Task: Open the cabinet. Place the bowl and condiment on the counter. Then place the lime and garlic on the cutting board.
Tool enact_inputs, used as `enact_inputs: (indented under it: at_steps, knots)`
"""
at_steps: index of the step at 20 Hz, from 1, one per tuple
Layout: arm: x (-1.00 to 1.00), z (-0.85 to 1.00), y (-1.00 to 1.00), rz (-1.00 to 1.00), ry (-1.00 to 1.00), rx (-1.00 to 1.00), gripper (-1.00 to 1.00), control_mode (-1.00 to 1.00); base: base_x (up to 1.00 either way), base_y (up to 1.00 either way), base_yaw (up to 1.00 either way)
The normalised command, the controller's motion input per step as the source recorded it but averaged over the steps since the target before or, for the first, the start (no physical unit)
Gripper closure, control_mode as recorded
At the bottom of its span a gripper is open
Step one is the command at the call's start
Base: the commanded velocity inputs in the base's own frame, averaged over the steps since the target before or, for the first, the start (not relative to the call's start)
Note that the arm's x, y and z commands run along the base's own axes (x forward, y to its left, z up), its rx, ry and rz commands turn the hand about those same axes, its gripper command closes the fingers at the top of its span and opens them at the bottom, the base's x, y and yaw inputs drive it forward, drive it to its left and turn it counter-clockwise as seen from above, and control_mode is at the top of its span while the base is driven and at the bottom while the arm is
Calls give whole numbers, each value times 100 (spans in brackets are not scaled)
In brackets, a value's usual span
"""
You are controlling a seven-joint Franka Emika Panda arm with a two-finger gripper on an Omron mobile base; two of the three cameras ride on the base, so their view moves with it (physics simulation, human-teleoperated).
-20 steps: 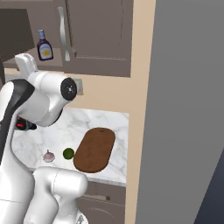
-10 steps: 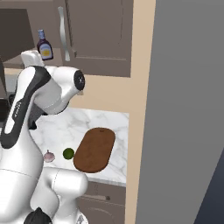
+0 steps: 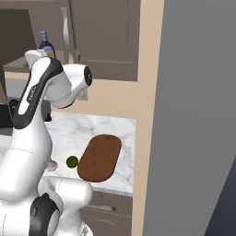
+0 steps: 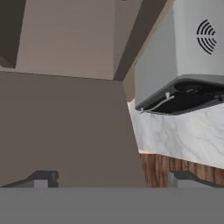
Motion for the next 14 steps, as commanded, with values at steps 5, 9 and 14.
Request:
enact_inputs:
  at_steps: [5,9,14]
  knots:
    - [16,0,35,3,0,0,-100,-100,0,0,0]
    - [17,0,36,1,0,0,-100,-100,0,0,0]
    - [5,0,40,0,0,0,-100,-100,0,0,0]
